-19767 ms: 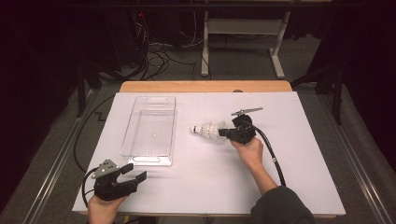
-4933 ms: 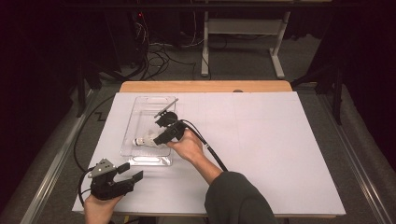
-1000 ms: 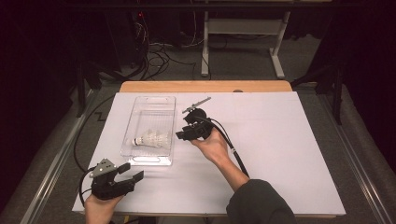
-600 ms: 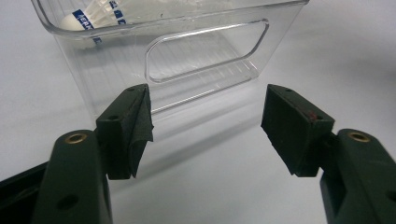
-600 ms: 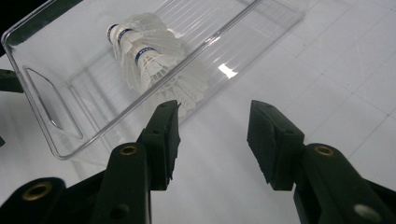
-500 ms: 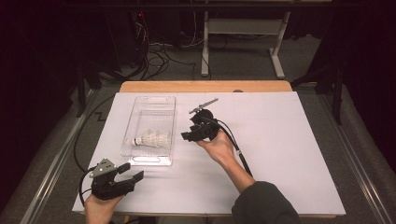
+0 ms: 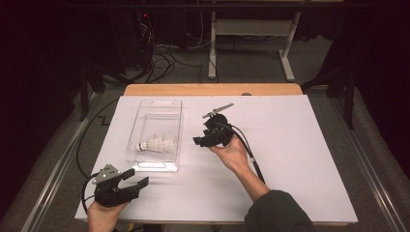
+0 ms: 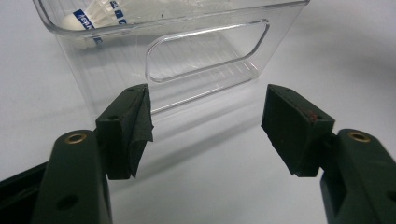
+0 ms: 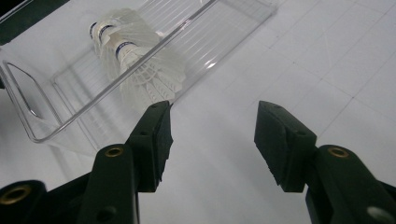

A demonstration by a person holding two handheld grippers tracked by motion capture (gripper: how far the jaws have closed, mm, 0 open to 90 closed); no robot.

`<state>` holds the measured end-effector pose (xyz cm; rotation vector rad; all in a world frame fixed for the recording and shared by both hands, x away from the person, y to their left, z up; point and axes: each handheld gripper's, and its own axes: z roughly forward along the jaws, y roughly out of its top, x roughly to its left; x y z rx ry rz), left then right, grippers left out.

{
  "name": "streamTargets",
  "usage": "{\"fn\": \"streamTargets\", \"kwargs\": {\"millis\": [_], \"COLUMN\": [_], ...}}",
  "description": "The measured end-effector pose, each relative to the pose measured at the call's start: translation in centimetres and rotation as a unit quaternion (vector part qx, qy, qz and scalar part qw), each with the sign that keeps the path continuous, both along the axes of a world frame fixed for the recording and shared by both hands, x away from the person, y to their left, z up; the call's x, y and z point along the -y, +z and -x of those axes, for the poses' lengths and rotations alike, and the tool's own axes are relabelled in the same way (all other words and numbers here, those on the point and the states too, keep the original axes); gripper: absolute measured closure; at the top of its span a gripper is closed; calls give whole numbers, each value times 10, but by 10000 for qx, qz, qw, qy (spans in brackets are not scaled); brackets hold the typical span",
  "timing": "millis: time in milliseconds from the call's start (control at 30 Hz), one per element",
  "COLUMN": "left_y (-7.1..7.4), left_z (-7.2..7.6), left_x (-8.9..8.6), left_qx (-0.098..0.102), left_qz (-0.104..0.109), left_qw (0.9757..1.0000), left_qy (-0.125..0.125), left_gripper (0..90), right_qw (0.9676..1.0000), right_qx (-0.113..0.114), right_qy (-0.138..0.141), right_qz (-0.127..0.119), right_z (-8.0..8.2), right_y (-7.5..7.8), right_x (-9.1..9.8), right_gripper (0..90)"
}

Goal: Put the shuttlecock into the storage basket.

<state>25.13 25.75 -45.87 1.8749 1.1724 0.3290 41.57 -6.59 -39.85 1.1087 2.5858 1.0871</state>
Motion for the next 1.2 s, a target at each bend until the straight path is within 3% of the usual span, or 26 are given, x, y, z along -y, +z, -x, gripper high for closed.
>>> {"fn": "streamTargets", "kwargs": {"millis": [1200], "left_y": [0], "left_z": [0], "left_x": [0], "left_qx": [5], "left_qz": [39], "left_qw": [10000], "left_qy": [11], "left_gripper": [334], "right_qw": [9994], "right_qx": [73], "right_qy": [-333], "right_qz": [-100], "right_z": [6], "right_y": [-2], "right_x": [42], "right_gripper": [474]}}
